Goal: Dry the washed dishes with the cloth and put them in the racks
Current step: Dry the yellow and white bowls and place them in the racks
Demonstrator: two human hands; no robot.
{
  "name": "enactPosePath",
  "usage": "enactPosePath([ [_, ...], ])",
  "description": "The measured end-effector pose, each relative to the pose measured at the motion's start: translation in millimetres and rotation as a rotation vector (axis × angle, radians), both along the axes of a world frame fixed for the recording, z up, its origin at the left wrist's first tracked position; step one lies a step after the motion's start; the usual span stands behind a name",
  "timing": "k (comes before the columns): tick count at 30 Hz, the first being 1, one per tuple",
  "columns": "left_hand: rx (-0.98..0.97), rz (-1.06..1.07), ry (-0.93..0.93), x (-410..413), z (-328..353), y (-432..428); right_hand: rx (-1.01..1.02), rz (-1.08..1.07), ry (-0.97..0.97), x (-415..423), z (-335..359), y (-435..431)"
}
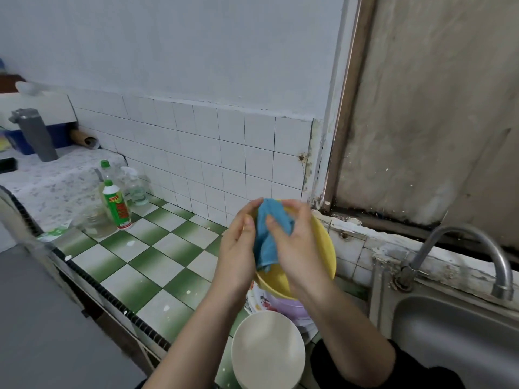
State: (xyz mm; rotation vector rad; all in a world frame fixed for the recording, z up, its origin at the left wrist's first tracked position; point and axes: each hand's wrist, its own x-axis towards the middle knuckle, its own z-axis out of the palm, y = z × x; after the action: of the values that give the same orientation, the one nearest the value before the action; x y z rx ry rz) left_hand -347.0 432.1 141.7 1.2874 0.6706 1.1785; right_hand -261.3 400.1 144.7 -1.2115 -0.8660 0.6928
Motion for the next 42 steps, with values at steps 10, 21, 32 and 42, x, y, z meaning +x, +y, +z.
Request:
enactPosePath([
  [10, 0.035, -0.015, 0.019, -28.9, 10.5, 22.3, -0.155, -0.214, -1.444, 31.4, -11.7, 2.9],
  [21, 0.243, 0.005, 0.087, -25.1, 12.5, 28.6, -0.089, 0.511, -1.023, 36.9, -20.6, 14.8],
  [32, 0.196, 0.031, 0.026, -12.6, 1.0, 19.1, -0.027, 0.582, -0.637, 27.7, -16.6, 4.5],
  [42, 0.105, 0.027, -0.033, 2.4, -5.2, 3.2, -0.021, -0.019, -0.652, 37.7, -21.3, 21.8],
])
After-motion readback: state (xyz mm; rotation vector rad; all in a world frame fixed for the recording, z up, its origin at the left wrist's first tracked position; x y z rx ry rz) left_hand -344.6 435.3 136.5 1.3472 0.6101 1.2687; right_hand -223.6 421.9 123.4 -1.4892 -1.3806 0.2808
